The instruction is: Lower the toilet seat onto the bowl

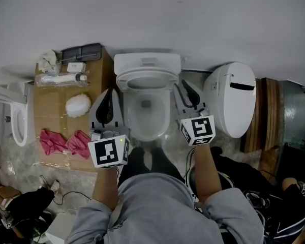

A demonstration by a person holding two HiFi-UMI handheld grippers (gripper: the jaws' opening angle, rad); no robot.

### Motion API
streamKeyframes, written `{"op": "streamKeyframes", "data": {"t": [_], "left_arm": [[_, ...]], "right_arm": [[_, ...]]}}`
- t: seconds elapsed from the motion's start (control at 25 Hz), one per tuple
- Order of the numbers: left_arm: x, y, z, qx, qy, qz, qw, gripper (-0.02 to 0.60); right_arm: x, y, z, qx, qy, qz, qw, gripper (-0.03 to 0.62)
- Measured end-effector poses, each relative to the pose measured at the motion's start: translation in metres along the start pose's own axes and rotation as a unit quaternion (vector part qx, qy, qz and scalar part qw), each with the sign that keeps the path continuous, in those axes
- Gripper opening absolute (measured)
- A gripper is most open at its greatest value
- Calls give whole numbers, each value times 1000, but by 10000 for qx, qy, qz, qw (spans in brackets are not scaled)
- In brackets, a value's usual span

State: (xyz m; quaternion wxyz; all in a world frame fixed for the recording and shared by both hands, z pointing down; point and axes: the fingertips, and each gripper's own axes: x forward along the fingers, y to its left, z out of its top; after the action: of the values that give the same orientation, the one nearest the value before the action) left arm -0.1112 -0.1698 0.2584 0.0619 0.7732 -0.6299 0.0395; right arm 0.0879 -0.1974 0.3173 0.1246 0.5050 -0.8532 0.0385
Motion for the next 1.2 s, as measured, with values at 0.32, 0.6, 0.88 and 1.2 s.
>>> {"op": "streamKeyframes", "data": {"t": [0.32, 0.6, 0.88, 1.2], "left_arm": [[19, 10, -21, -33, 188, 89, 9998, 0], [35, 19, -36, -45, 295, 133, 9995, 0], [45, 24, -54, -19, 433, 143, 9990, 0], [49, 37, -73, -35, 598, 216, 9980, 0]], "right_arm": [[32, -1, -26, -116, 263, 227, 9993, 90], [60, -3, -54, -149, 484, 336, 9981, 100], [85, -2, -89, -216, 765, 489, 9956, 120], [110, 0, -120, -288, 1002, 610, 9927, 143]]}}
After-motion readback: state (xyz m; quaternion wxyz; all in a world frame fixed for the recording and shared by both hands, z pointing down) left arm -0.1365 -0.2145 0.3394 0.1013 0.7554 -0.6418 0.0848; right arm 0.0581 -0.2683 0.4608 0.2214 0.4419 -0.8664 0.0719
